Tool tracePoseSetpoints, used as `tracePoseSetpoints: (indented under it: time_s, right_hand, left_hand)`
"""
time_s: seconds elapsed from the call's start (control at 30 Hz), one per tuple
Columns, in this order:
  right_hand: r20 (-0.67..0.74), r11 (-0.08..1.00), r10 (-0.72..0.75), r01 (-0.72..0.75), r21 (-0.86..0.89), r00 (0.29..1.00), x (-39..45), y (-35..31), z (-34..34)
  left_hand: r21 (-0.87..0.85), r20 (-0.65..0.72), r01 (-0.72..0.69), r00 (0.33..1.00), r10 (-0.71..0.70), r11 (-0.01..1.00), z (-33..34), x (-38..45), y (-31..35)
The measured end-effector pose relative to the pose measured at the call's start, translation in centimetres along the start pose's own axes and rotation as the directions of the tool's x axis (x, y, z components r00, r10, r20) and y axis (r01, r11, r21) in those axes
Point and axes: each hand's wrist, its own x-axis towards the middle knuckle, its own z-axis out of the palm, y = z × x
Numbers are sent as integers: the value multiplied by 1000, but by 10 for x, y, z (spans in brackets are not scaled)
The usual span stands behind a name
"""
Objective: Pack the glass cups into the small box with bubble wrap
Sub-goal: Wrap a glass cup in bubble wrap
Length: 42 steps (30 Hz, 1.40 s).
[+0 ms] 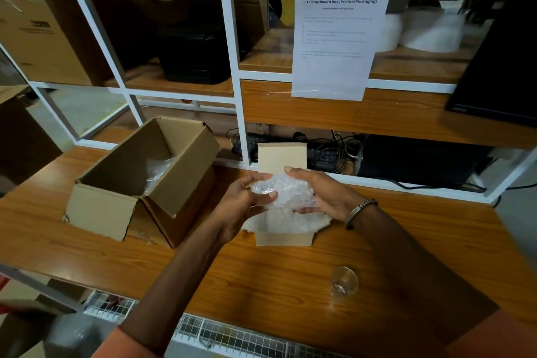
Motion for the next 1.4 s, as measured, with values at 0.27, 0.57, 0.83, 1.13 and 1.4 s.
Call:
tracePoseSetpoints:
  time_s: [0.27,0.57,0.83,1.13,1.4]
  right_hand:
    - [-43,996,-48,51,80,998,13,17,-4]
    - [-358,985,-104,145,89,928,21,47,32]
    - [-266,720,-529,261,-643,806,22,89,52]
    - [-130,671,-587,389,-631,799,33,59,78]
    - [-11,430,-707,417,-801,707,44,52,92]
  left_hand:
    - [-45,119,198,974,-192,979,-6,5,-8]
    - [-352,-46,141,985,-167,925,-8,15,-70]
    - [79,110,79,990,-87,994,-44,19,-81]
    - [394,249,-340,934,257,854,-80,43,-62]
    - [367,207,-423,906,371,828,-92,46,-54]
